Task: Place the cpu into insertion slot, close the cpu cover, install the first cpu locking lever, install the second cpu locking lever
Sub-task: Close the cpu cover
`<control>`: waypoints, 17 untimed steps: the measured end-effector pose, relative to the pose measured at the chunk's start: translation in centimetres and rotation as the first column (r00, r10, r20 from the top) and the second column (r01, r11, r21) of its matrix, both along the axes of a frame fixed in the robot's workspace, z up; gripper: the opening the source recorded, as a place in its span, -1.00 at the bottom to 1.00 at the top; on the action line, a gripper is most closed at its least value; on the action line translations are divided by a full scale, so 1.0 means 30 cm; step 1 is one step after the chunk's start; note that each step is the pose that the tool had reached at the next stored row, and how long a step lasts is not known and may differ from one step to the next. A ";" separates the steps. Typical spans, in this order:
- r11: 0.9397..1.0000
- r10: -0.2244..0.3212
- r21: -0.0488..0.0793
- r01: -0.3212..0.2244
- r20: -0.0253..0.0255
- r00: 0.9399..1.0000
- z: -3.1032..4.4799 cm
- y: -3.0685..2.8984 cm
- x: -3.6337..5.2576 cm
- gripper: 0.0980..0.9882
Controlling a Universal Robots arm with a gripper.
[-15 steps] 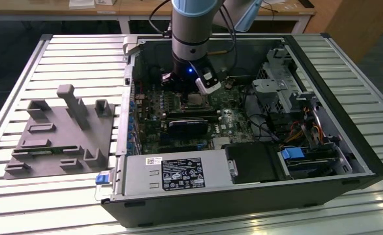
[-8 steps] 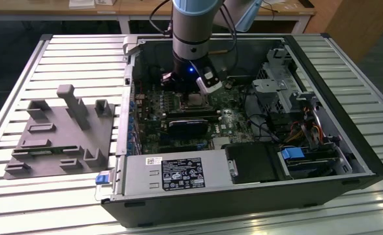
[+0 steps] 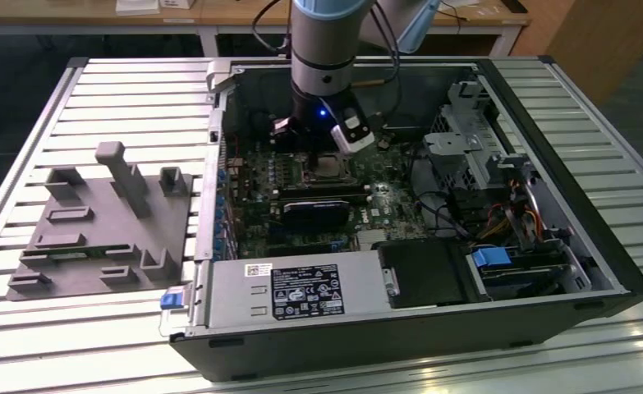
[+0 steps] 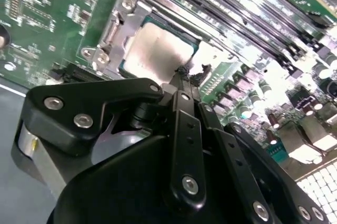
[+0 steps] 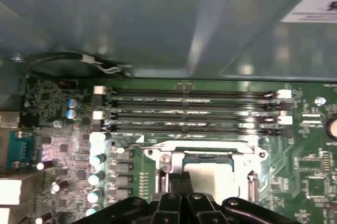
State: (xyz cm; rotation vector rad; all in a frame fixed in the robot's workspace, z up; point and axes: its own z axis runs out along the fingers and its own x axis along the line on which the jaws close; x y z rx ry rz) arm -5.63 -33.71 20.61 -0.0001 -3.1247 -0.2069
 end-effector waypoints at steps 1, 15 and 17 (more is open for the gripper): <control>1.000 0.000 0.000 0.000 0.000 1.000 0.000 0.000 0.009 -0.98; 1.000 0.000 -0.004 0.000 -0.002 1.000 0.030 0.001 0.086 -0.98; 1.000 0.000 -0.006 0.000 -0.002 1.000 0.048 0.001 0.086 -0.98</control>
